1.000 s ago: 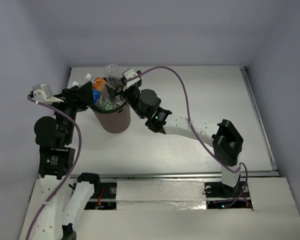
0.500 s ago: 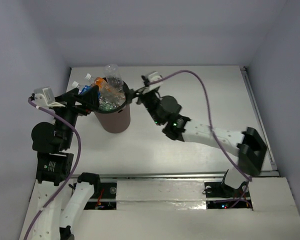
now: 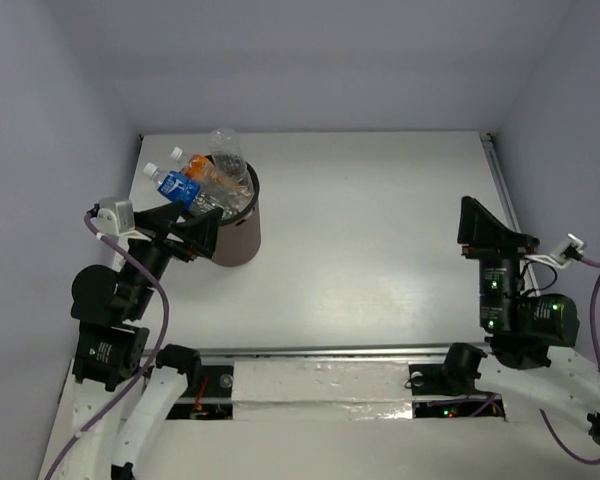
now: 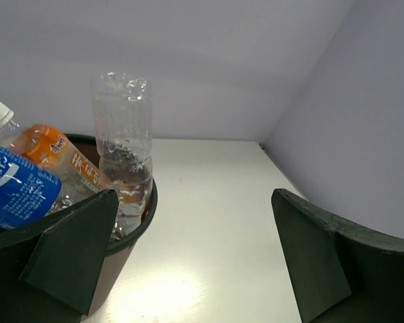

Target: Put the plastic bottles in the bin

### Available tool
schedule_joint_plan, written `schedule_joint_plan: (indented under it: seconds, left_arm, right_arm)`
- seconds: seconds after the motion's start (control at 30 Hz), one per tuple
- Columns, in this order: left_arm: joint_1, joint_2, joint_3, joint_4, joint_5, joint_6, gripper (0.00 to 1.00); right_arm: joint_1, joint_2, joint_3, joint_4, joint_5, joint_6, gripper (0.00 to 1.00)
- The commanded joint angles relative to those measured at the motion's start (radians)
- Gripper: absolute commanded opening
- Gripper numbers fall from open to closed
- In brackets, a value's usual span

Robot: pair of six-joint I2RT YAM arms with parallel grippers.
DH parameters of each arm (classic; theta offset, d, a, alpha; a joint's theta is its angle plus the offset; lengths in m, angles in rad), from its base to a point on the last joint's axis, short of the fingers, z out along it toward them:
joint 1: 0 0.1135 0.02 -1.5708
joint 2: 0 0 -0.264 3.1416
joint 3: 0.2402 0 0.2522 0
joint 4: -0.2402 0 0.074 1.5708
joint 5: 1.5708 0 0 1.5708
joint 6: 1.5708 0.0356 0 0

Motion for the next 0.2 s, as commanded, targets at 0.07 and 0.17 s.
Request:
schedule_joint_plan:
  seconds: [0.07,0.17]
  left_arm:
    - [-0.008,-0.015,-0.034,0.046,0.045,0.019,0.99]
    - [-0.008,-0.009,-0.031,0.072,0.054,0.009,0.99]
  right_arm:
    - [0.006,-0.116,-0.059,-0.215,0.138,0.079,0.48]
    - [0.006,-0.081,-0.043,-0.209,0.133,0.053,0.48]
